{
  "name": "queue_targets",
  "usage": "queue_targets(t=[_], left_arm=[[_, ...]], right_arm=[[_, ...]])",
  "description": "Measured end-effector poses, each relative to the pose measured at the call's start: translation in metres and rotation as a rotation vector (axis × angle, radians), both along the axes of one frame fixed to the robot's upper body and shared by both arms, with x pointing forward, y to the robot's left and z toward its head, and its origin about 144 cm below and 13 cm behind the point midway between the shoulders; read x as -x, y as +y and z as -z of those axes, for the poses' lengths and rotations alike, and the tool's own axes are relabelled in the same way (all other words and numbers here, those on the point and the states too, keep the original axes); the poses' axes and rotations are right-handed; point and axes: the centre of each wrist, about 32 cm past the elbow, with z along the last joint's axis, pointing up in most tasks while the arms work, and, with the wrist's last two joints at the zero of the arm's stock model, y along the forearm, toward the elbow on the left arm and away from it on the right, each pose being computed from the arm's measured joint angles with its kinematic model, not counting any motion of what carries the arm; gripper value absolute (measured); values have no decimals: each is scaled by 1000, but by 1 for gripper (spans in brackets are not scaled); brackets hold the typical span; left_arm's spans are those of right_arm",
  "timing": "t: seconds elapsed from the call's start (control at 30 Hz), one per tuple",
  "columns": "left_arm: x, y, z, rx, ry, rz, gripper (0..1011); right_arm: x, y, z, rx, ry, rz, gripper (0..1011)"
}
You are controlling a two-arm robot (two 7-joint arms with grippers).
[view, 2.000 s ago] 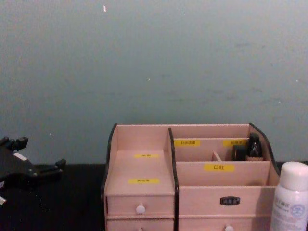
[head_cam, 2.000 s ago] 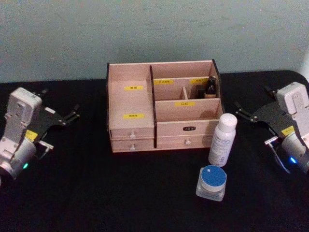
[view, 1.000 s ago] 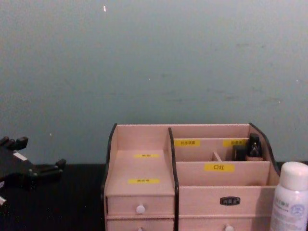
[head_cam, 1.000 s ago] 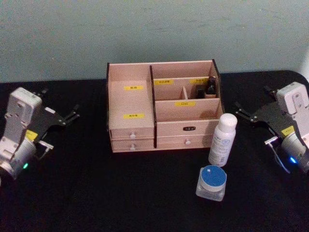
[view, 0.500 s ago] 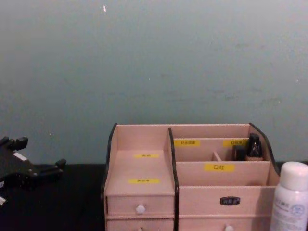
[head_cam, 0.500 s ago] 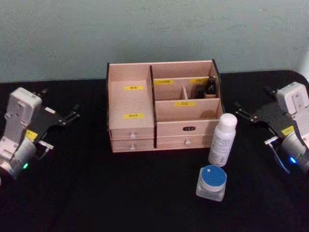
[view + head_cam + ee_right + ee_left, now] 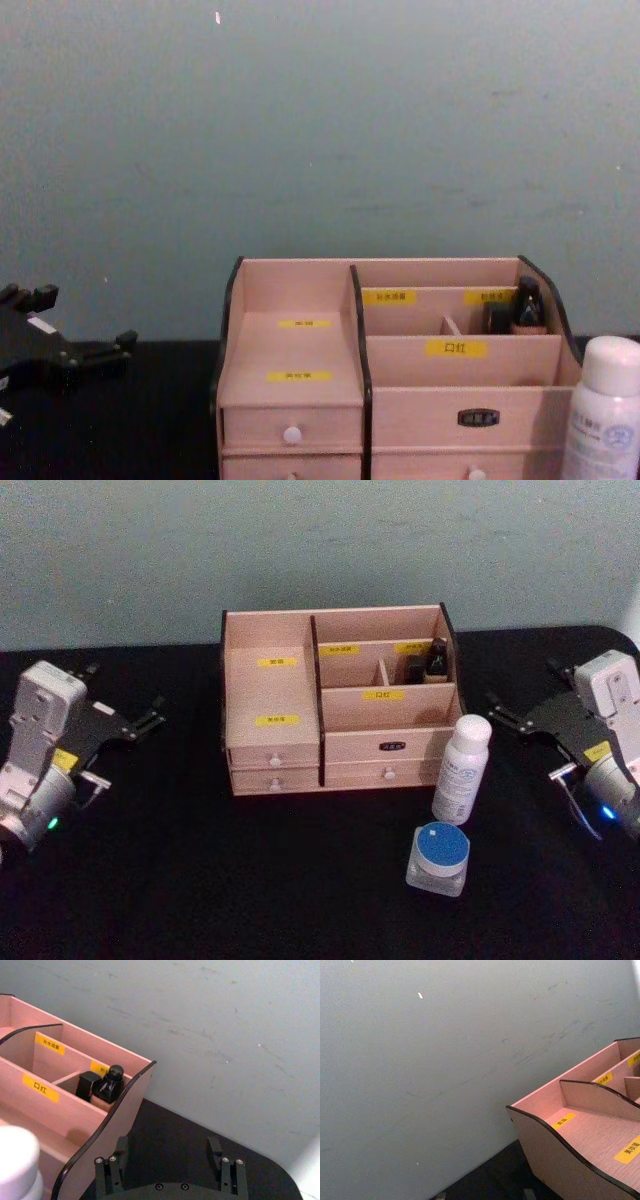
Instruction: Pick up the facial cleanser and watermelon frost from the table and place them into the tiered storage box.
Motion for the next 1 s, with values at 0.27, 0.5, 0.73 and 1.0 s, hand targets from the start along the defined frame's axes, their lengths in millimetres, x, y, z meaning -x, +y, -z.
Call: queue_targets(t=[0.27,0.5,0.73,1.0], left_arm=[[0,0,0,0,0,0,1001],[0,0,0,0,0,0,1001],[0,0,0,0,0,0,1001],[0,0,0,0,0,0,1001]], right_arm=[[21,-10,-4,-13,25,-4,1000],[63,-27,-8,-20,92,-21,1000],[100,-36,-13,-61,179,-75,1000],[120,-28,-19,-136,242,-163,1000]])
